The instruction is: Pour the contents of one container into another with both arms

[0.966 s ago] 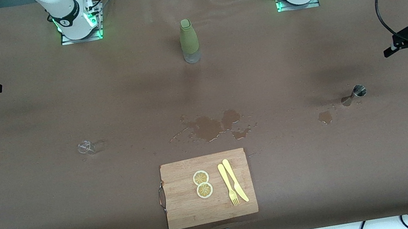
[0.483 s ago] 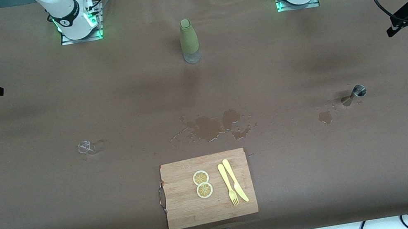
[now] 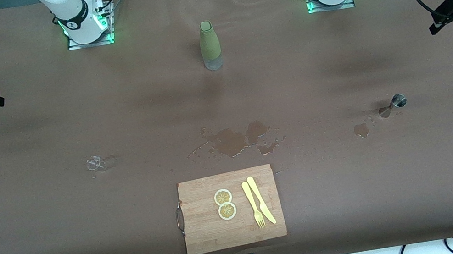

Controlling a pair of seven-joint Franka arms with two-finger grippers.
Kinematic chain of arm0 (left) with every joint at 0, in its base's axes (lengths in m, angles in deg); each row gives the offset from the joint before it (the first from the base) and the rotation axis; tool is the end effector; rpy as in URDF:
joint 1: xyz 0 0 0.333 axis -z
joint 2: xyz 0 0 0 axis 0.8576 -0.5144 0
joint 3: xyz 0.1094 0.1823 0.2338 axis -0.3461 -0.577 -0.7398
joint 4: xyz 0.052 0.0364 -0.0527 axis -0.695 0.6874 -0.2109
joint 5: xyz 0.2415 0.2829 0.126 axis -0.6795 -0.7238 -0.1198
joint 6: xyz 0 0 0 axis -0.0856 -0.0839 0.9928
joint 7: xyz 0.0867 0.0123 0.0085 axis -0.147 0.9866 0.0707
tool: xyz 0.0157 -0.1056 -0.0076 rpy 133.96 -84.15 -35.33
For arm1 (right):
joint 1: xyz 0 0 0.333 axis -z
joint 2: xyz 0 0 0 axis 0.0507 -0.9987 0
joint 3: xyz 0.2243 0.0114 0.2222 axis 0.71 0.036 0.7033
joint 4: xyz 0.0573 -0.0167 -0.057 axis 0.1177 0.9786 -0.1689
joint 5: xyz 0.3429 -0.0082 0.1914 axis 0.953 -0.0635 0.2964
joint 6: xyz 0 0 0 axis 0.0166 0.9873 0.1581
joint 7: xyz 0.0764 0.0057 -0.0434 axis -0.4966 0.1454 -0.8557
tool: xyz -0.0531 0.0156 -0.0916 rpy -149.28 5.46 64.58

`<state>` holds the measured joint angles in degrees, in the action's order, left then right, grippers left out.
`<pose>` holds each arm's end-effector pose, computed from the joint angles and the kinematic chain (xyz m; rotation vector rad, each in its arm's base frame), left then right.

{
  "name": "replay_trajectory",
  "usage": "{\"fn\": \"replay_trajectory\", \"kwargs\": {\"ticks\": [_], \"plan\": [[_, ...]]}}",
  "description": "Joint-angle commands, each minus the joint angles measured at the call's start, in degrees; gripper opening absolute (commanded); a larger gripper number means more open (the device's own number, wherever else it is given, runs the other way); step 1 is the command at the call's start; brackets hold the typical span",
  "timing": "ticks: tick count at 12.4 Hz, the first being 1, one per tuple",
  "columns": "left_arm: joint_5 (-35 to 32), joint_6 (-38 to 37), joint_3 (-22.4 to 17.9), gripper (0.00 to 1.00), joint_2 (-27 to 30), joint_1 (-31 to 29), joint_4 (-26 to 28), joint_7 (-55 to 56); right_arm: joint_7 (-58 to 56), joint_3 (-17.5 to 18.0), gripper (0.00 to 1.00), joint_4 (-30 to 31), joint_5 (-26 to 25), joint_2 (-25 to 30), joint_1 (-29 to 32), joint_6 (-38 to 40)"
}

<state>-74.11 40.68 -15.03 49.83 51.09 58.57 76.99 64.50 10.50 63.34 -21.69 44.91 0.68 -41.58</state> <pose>0.5133 0.0334 0.6097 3.0795 0.0459 -0.0208 0.5441 -0.0135 0.6014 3.0959 -0.1077 -0.2043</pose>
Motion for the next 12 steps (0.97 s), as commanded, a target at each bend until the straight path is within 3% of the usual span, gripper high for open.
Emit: {"fn": "replay_trajectory", "kwargs": {"ticks": [1, 12], "plan": [[-2.15, -1.46, 0.63, 1.0, 1.6, 0.22, 0.62, 1.12, 0.27, 0.17, 1.0, -1.45, 0.92, -0.48, 0.38, 0.6], [-2.15, -3.66, 1.16, 1.0, 0.01, -0.04, 0.18, 1.56, 0.27, 0.17, 1.0, -1.45, 1.1, -0.57, 0.38, 0.59]]}}
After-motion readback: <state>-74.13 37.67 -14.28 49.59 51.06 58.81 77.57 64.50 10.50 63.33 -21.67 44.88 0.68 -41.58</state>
